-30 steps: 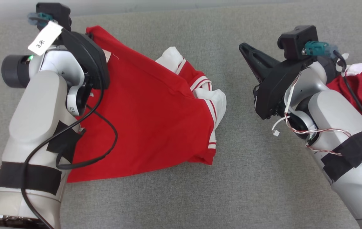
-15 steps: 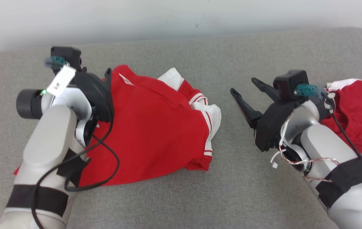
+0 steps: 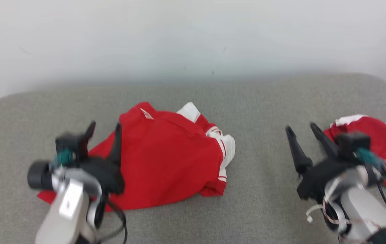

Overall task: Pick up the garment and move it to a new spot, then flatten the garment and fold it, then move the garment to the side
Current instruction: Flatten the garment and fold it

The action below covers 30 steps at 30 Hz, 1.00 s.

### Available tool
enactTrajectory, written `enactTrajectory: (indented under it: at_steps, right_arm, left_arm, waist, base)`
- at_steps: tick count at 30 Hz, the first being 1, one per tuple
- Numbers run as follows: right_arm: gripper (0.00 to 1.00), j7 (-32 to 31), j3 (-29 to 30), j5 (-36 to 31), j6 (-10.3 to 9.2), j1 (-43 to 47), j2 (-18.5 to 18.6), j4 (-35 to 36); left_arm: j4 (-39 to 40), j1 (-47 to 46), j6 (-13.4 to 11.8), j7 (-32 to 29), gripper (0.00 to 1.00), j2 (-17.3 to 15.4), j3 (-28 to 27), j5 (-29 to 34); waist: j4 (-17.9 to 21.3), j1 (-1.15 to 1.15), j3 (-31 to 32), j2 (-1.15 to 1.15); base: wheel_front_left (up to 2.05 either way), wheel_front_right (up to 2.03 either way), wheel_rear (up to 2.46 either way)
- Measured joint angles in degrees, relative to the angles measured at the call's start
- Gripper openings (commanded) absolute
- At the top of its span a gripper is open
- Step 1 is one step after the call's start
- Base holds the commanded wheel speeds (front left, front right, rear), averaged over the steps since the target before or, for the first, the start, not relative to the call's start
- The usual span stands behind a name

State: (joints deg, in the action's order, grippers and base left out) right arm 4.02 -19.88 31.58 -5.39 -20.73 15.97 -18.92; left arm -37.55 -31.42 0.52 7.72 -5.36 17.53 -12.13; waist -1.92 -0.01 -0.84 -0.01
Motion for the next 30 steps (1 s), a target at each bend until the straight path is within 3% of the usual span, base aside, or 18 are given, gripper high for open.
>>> enactTrajectory:
  at_steps: [11, 30]
  right_arm:
    - [1.0, 6.9, 7.7, 2.8, -1.63, 16.1, -1.3, 8.5]
    - [1.0, 8.7, 15.3, 3.1, -1.75, 24.0, -6.6, 11.1]
  left_arm:
    - [14.8, 21.3, -0.6, 4.2, 1.0, -4.0, 0.5, 0.0]
    - [28.3, 36.1, -3.9, 2.6, 1.0, -6.6, -4.4, -4.1]
  waist:
    - [-0.9, 0.0, 6.0, -0.01]
    - [-1.1, 0.01, 4.9, 0.0]
  base:
    - [0.0, 0.0, 0.0]
    - [0.0, 0.0, 0.0]
